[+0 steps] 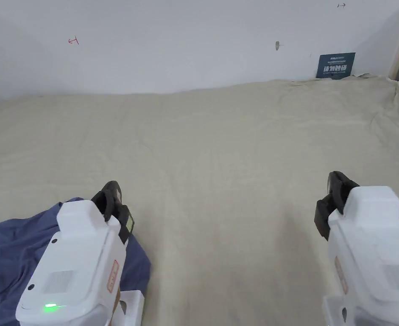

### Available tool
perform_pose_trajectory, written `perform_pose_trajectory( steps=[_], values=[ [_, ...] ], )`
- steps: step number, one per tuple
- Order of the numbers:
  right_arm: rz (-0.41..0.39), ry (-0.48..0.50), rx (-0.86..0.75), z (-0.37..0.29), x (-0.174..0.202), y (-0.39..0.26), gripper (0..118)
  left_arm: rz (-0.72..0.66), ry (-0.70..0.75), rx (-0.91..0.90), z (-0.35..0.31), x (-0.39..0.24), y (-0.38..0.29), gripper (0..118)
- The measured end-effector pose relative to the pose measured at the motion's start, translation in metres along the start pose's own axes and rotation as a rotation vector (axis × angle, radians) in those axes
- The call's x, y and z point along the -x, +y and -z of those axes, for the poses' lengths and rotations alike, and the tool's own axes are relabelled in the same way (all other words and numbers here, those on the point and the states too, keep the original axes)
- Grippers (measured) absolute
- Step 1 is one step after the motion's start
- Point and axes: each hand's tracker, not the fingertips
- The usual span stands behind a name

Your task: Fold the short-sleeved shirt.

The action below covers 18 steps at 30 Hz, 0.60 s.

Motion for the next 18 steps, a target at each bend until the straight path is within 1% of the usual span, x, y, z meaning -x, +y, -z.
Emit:
perform_pose_trajectory(
  steps=[1,2,3,5,11,15,18],
  values=[
    [0.029,-0.001,0.009,0.0001,-0.0027,-0.0011,0,0.044,0.004,-0.009,0.0,-0.0027,-0.002,0],
    [0.036,0.001,0.009,-0.0007,-0.0031,-0.0019,0,0.087,0.005,-0.012,0.0001,-0.0065,-0.0039,0],
    [0.016,-0.002,0.005,-0.0013,-0.0031,-0.0032,0,0.099,0.002,-0.008,0.0003,-0.0089,-0.0047,0],
    [-0.015,-0.008,0.001,-0.0021,-0.0016,-0.0041,0,0.081,-0.01,-0.003,0.0002,-0.0066,-0.0053,0],
    [-0.038,-0.009,-0.011,-0.0044,0.0021,-0.0021,0,0.06,-0.015,0.001,0.0001,-0.007,-0.0046,0],
    [-0.024,0.0,-0.008,-0.0037,0.0015,-0.0014,0,0.065,-0.021,0.006,-0.001,-0.0069,-0.0058,0],
    [-0.034,0.001,-0.009,-0.0042,0.0021,-0.002,0,0.064,-0.021,0.011,-0.0016,-0.0064,-0.007,0]
  ],
)
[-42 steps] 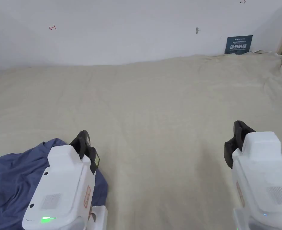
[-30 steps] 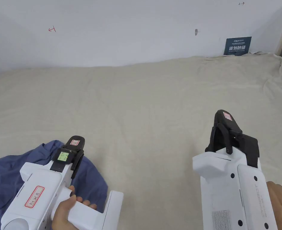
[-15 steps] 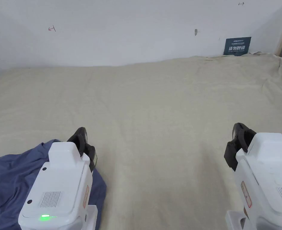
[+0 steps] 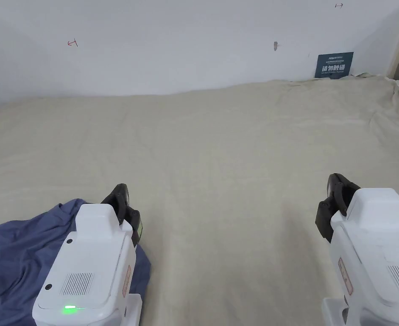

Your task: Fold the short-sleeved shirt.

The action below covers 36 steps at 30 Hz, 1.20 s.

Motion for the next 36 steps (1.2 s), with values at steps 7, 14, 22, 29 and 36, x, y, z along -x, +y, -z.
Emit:
perform_pose_trajectory(
  steps=[7,14,22,29,36],
  values=[
    [0.007,0.005,0.002,-0.001,0.0,0.0,0,-0.002,0.001,-0.005,-0.001,0.0,0.0,0],
    [-0.001,0.003,-0.003,-0.001,-0.001,0.001,0,-0.01,0.005,-0.008,-0.001,0.002,0.001,0],
    [0.0,0.002,-0.004,-0.001,-0.001,0.001,0,-0.005,0.002,-0.016,-0.001,0.001,0.003,0],
    [-0.01,0.014,-0.008,0.0,0.003,0.003,0,-0.02,0.013,-0.017,0.0,0.007,0.005,0],
    [-0.034,0.081,-0.027,0.007,0.03,0.01,0,-0.005,0.089,-0.029,-0.014,0.04,0.009,0]
  ],
)
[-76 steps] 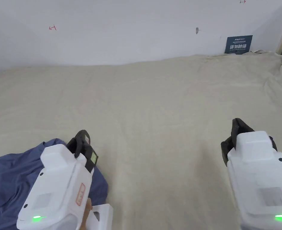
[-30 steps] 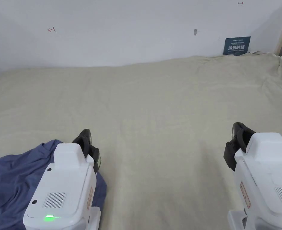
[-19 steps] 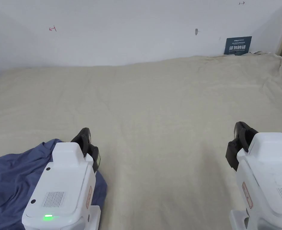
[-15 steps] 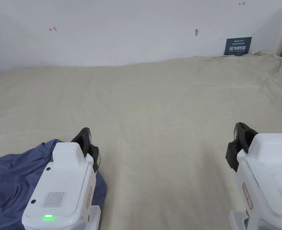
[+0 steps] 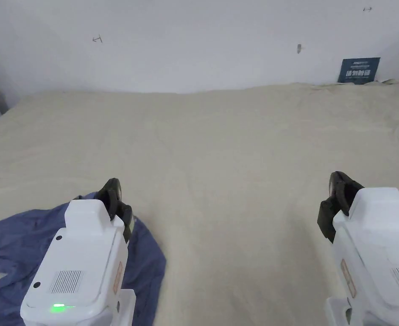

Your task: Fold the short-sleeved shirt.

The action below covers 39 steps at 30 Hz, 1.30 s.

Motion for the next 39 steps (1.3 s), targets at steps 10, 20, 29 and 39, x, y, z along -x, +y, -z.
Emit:
perform_pose_trajectory(
  steps=[10,20,29,39],
  values=[
    [0.003,0.203,-0.016,0.017,0.082,0.006,0,0.024,0.21,-0.003,-0.039,0.09,0.008,0],
    [0.013,0.364,-0.011,0.018,0.155,0.006,0,0.025,0.392,0.019,-0.087,0.166,0.008,0],
    [0.003,0.427,0.011,0.014,0.182,0.003,0,0.043,0.452,0.053,-0.107,0.184,0.0,0],
    [-0.014,0.404,0.017,0.02,0.174,0.002,0,-0.079,0.381,0.264,-0.062,0.193,0.003,0]
  ],
)
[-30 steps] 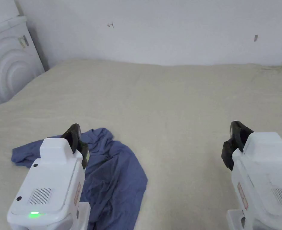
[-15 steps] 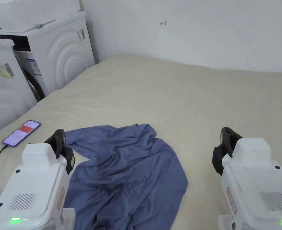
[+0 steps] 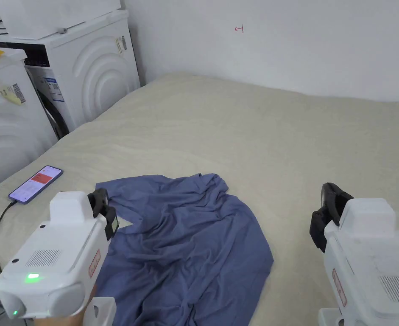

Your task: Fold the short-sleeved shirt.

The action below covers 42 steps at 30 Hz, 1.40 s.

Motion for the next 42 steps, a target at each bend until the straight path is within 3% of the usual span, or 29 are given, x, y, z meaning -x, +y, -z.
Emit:
perform_pose_trajectory(
  steps=[13,16,17,19,20,23,31,33,35,37,39,40,42],
  values=[
    [0.012,-0.061,0.062,0.017,-0.029,-0.016,0,-0.03,-0.214,0.54,0.153,-0.053,-0.025,3],
    [0.008,-0.071,0.078,0.02,-0.035,-0.021,0,-0.048,-0.231,0.639,0.176,-0.062,-0.036,32],
    [0.007,-0.073,0.084,0.02,-0.035,-0.021,0,-0.056,-0.244,0.661,0.183,-0.064,-0.039,59],
    [0.006,-0.077,0.095,0.02,-0.037,-0.023,0,-0.037,-0.239,0.718,0.19,-0.071,-0.045,99],
    [0.006,-0.078,0.1,0.021,-0.039,-0.024,0,-0.026,-0.232,0.722,0.194,-0.074,-0.048,109],
    [0.007,-0.083,0.112,0.02,-0.041,-0.027,0,0.025,-0.217,0.775,0.202,-0.083,-0.059,118],
    [0.012,-0.089,0.145,0.019,-0.045,-0.035,0,0.133,-0.187,0.886,0.213,-0.095,-0.09,115],
    [0.011,-0.087,0.153,0.019,-0.047,-0.037,0,0.137,-0.19,0.904,0.214,-0.097,-0.096,95],
    [0.013,-0.085,0.158,0.019,-0.049,-0.038,0,0.1,-0.168,0.907,0.215,-0.096,-0.098,88],
    [0.012,-0.084,0.159,0.018,-0.05,-0.038,0,0.101,-0.176,0.903,0.214,-0.096,-0.093,69],
    [0.013,-0.085,0.158,0.017,-0.051,-0.037,0,0.103,-0.222,0.885,0.207,-0.097,-0.087,13],
    [0.014,-0.086,0.157,0.016,-0.052,-0.037,0,0.076,-0.251,0.869,0.206,-0.098,-0.084,6],
    [0.02,-0.087,0.154,0.016,-0.055,-0.038,0,0.062,-0.236,0.87,0.203,-0.101,-0.082,5]
  ],
)
